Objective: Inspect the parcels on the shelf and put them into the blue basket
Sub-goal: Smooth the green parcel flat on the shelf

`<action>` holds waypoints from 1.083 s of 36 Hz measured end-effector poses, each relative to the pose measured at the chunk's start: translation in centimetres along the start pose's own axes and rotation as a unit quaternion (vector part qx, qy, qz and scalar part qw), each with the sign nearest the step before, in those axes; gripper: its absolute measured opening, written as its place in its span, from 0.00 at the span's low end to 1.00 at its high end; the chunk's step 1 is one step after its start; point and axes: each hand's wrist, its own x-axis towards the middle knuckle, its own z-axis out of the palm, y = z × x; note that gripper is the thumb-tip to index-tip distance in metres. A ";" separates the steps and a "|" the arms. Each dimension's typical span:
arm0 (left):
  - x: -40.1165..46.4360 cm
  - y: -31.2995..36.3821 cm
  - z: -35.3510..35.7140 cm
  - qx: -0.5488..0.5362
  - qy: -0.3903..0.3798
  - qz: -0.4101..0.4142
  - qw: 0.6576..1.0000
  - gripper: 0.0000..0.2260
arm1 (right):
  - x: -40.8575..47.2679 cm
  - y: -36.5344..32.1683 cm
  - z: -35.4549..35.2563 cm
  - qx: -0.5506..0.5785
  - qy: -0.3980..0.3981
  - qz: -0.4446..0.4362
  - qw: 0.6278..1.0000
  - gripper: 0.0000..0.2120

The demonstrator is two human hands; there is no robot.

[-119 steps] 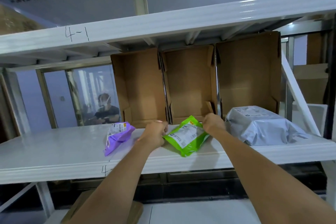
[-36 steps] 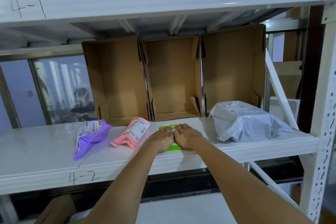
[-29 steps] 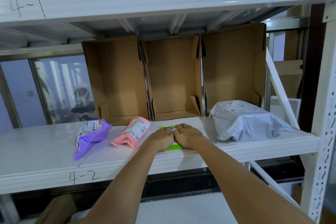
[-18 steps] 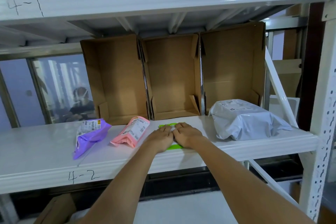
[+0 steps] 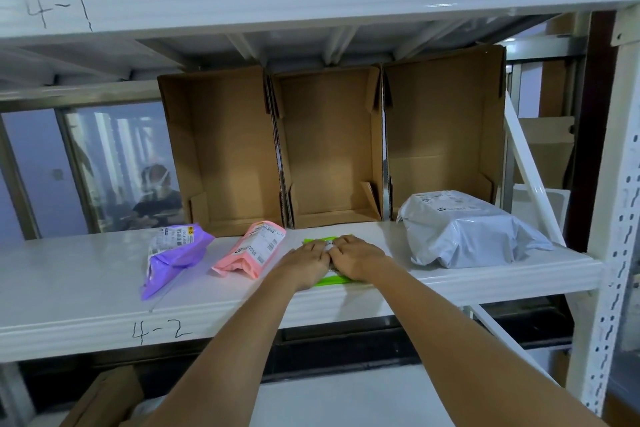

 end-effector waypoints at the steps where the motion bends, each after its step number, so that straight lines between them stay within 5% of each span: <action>1: 0.1 -0.1 0.0 0.003 -0.002 0.001 1.000 0.23 | 0.1 0.1 -0.2 0.003 -0.003 0.002 1.000 0.25; 6: 0.4 -1.0 -0.5 0.029 -0.012 -0.039 0.999 0.24 | 0.0 0.5 -2.1 -0.039 -0.003 0.027 0.999 0.26; 12: -0.4 0.1 -1.2 -0.017 0.086 -0.057 0.995 0.20 | 0.6 0.2 -2.5 -0.010 0.143 -0.006 0.990 0.23; 15: -0.5 1.0 0.6 0.005 0.078 -0.052 0.996 0.22 | 0.4 -0.7 -1.8 0.100 0.084 -0.030 0.991 0.24; 24: -1.4 1.0 1.8 0.003 0.054 -0.059 0.997 0.28 | 0.8 0.1 -0.5 0.090 -0.014 -0.033 0.995 0.25; 39: -3.7 1.3 0.5 0.006 -0.016 -0.069 0.997 0.32 | 0.9 0.1 -0.6 0.068 -0.017 -0.042 0.997 0.22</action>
